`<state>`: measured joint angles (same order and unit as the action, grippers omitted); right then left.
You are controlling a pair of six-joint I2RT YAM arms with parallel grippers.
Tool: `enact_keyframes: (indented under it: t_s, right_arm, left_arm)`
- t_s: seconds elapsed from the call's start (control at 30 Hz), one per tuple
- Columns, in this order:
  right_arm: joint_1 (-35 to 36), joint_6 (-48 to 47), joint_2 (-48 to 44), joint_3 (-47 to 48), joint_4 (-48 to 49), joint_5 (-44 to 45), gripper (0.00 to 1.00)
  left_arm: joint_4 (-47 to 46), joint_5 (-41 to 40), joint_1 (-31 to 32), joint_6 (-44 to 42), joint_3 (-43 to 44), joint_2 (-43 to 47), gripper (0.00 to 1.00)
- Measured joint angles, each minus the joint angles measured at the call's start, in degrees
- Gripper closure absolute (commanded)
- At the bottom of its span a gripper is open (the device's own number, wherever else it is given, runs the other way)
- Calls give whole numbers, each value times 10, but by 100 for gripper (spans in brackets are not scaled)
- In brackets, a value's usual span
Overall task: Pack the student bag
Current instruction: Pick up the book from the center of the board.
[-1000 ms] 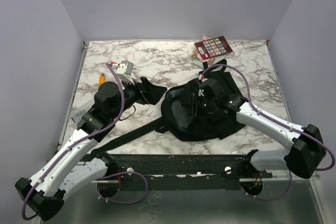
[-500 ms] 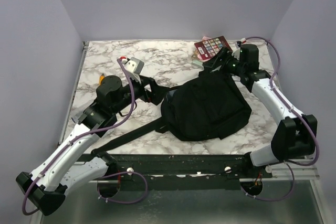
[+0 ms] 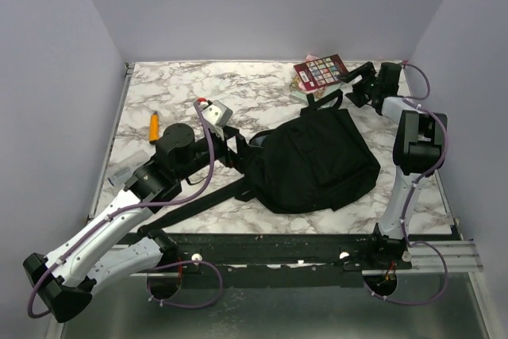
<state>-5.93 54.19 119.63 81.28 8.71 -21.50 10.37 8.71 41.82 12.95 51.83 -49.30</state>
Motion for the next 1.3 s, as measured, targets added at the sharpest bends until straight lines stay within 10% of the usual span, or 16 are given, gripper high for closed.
enact_keyframes:
  t_s: [0.6,1.07,1.3]
  right_arm:
    - [-47,115,236,198,113,-60,35]
    - [-47,214,310,231,217,-96,73]
    - [-47,206,325,262,211,-95,65]
  left_arm:
    - [0,-7,29,-22,0,-24,2]
    - [0,-8,29,-26,0,-31,2]
    - [0,-8,29,-25,0,-34,2]
